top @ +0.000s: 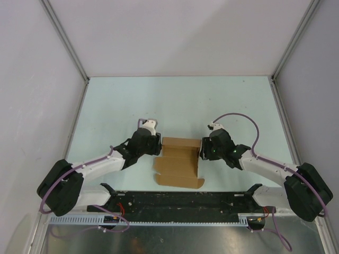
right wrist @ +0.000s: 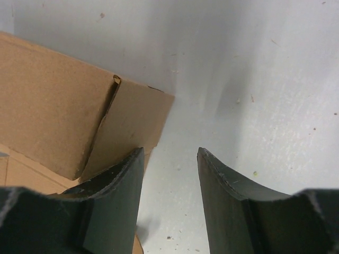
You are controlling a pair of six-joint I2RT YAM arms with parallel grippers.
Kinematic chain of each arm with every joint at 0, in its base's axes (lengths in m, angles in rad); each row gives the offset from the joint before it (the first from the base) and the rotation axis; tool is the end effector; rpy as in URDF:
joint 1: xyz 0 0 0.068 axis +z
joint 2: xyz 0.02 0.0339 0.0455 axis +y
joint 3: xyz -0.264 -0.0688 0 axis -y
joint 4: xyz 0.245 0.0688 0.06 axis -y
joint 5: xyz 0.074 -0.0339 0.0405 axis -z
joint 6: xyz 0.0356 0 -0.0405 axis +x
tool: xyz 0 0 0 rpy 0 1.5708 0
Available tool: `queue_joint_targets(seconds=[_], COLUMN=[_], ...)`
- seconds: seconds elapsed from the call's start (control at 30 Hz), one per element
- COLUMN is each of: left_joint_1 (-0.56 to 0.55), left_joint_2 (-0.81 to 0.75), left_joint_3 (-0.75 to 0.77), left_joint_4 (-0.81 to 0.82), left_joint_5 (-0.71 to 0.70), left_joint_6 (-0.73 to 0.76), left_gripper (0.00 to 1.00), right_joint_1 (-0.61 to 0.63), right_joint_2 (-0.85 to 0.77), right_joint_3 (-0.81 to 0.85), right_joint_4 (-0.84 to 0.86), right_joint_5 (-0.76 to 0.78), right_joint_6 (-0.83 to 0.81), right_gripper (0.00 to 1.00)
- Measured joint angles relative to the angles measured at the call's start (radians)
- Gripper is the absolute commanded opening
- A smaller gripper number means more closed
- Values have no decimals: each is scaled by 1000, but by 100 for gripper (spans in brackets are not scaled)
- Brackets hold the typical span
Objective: Fold the paper box
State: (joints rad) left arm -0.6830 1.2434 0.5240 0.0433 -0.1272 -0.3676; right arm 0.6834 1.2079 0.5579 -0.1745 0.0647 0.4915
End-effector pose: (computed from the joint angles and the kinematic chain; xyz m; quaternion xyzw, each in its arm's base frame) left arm 0.1923 -0.1506 0.1788 0.1142 0.8929 -0.1669 0.4022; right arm 0.1813 0.1447 0.1794 -0.0774 0.9275 0.1769 0.3200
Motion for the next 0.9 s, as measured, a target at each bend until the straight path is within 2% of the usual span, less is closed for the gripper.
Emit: queue_joint_targets(seconds=[0.53, 0.9], left_joint_1=[0, 0], left_joint_2=[0, 4], left_joint_3=[0, 0], left_joint_4=[0, 0], left_joint_5=[-12, -18], left_joint_6=[1, 0], left_gripper=[55, 55], right_joint_1=[-24, -55], right_joint_2=[-74, -134], right_joint_3=[-1, -1], right_joint_4=[-38, -92], right_joint_5=[-116, -131], right_joint_6=[-83, -104], right_gripper=[54, 55])
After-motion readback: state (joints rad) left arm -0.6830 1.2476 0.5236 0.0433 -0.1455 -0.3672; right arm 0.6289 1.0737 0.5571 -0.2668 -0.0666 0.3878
